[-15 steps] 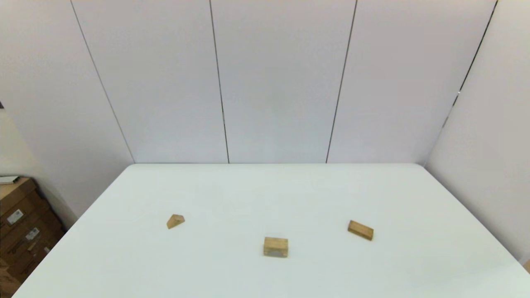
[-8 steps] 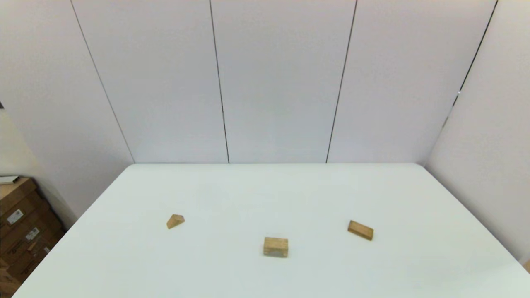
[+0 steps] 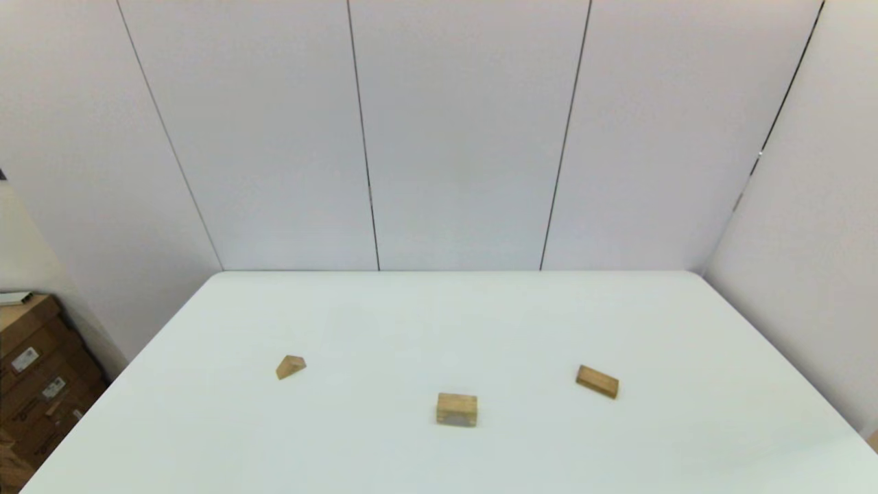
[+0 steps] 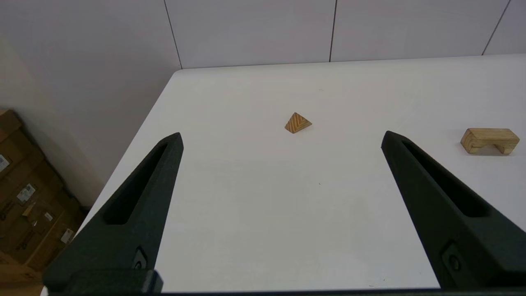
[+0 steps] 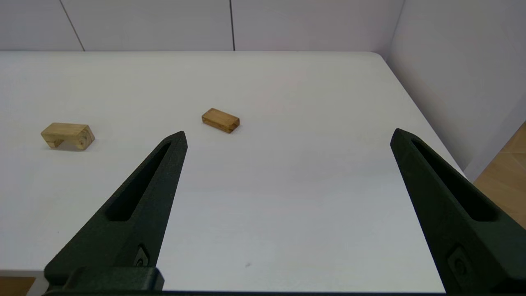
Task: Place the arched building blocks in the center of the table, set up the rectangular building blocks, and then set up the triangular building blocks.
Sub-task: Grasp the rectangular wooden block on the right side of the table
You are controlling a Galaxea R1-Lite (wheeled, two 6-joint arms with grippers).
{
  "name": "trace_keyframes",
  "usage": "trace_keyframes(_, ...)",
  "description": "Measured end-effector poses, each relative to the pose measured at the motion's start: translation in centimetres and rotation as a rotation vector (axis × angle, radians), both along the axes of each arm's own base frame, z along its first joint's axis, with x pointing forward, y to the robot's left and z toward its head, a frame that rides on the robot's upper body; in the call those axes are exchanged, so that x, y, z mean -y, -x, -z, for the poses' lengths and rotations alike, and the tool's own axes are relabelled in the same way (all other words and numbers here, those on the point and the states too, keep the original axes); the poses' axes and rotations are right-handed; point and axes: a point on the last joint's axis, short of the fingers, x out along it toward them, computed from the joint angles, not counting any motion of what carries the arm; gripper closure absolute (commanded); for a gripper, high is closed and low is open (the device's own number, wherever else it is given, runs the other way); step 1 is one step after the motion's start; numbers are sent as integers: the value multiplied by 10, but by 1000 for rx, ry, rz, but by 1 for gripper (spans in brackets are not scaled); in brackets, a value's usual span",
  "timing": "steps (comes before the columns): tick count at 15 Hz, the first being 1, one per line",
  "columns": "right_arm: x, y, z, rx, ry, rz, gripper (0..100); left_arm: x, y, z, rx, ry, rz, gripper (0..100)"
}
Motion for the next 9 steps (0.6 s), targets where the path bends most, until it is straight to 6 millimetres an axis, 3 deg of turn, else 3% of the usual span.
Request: trace_keyframes(9, 0, 0, 0, 0, 1, 0, 0, 0, 0, 0, 0, 0, 0, 0)
